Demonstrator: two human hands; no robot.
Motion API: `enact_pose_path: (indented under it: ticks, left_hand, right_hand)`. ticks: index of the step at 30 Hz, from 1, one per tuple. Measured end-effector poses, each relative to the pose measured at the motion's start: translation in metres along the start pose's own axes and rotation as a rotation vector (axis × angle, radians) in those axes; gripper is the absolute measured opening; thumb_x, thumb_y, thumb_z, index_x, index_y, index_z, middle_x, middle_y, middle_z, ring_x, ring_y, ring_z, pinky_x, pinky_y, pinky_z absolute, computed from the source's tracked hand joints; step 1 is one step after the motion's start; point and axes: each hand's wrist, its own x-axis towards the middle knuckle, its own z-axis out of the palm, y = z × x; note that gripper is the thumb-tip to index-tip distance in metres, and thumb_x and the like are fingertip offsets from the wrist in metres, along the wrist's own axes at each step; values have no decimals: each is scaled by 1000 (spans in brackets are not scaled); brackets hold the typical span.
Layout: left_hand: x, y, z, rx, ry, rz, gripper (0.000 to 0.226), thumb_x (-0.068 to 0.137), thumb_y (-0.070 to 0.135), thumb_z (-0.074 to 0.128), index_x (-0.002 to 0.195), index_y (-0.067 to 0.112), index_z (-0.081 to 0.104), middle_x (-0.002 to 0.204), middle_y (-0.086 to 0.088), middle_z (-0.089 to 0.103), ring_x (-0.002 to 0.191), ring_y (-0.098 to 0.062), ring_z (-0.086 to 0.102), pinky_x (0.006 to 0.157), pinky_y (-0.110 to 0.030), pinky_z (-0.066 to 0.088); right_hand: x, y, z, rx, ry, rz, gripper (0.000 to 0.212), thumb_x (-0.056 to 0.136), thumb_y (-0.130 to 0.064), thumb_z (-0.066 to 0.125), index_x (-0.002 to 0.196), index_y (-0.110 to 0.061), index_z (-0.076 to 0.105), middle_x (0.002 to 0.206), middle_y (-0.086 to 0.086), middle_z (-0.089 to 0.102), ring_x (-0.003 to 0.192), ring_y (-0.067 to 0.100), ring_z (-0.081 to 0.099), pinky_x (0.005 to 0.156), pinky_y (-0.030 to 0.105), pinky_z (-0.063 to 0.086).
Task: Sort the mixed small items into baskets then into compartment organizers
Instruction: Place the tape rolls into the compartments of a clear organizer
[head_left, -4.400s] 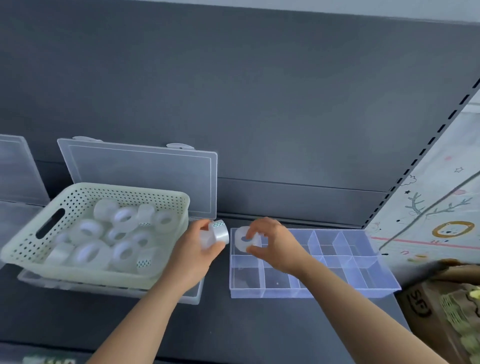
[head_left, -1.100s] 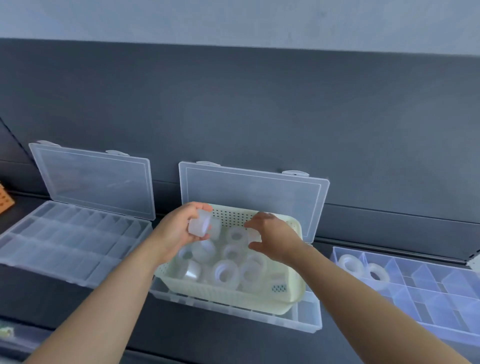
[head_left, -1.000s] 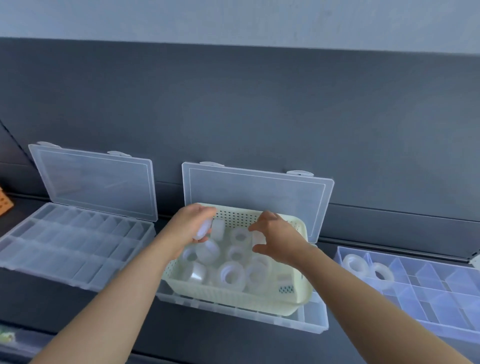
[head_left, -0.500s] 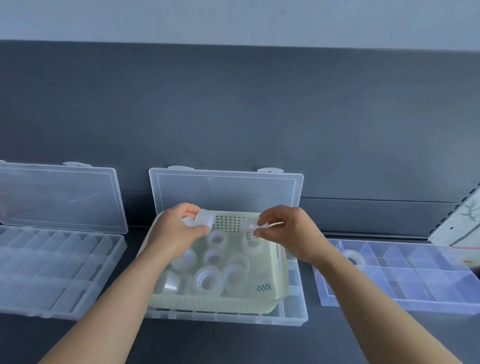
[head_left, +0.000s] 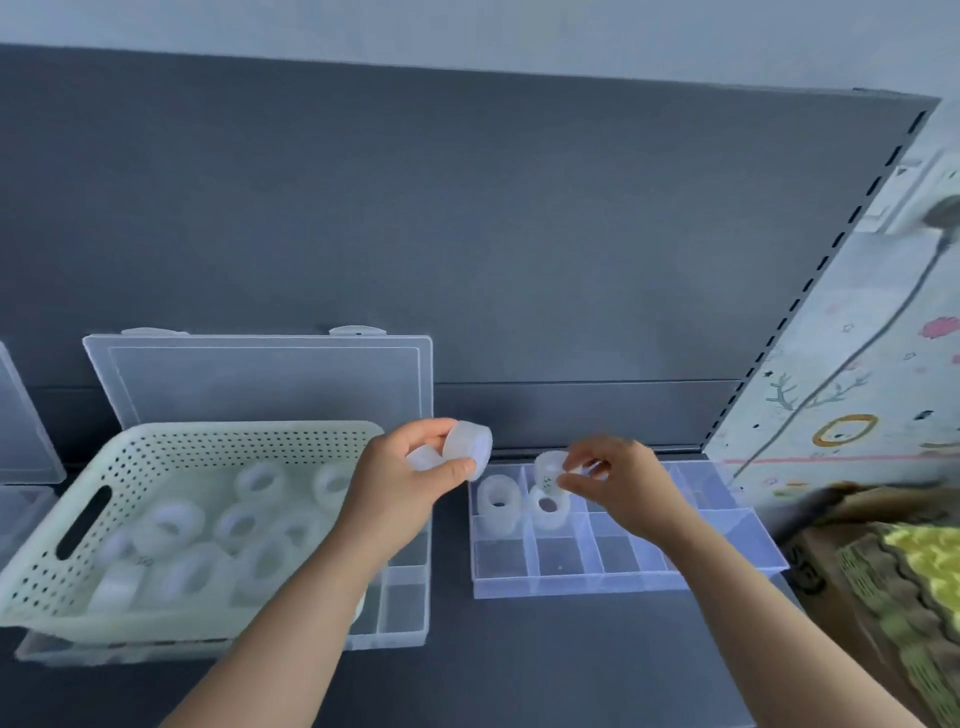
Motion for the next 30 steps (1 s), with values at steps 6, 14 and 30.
enact_pose_path:
  ticks: [6,14,30]
  left_hand:
    - [0,-16,32,68,34,-62,32,78,20,75,106,35,68,101,19,67,94,5,59,70,-15,45]
    - [5,-21,61,173,-54,64,35,74,11,77,98,37,70,93,19,69,85,-1,61,68,-14,48]
    - [17,-15,93,-48,-101,-191,27,71,48,60,86,26,66,83,-3,65,74,-17,59,74,-31,45]
  right_hand:
    - [12,27,19,-101,-111,-123,18,78,-26,76,87,-11,73,102,-5,66,90,15,61,82,28,48]
    - [15,24,-7,263,-106,1,35,91,-24,60,62,-4,61,62,11,61,52,18,50,55,33,49]
    - [27,63,-33,26,-126,34,17,75,-5,54,60,0,49,57,7,42,54,16,29,49,27,31]
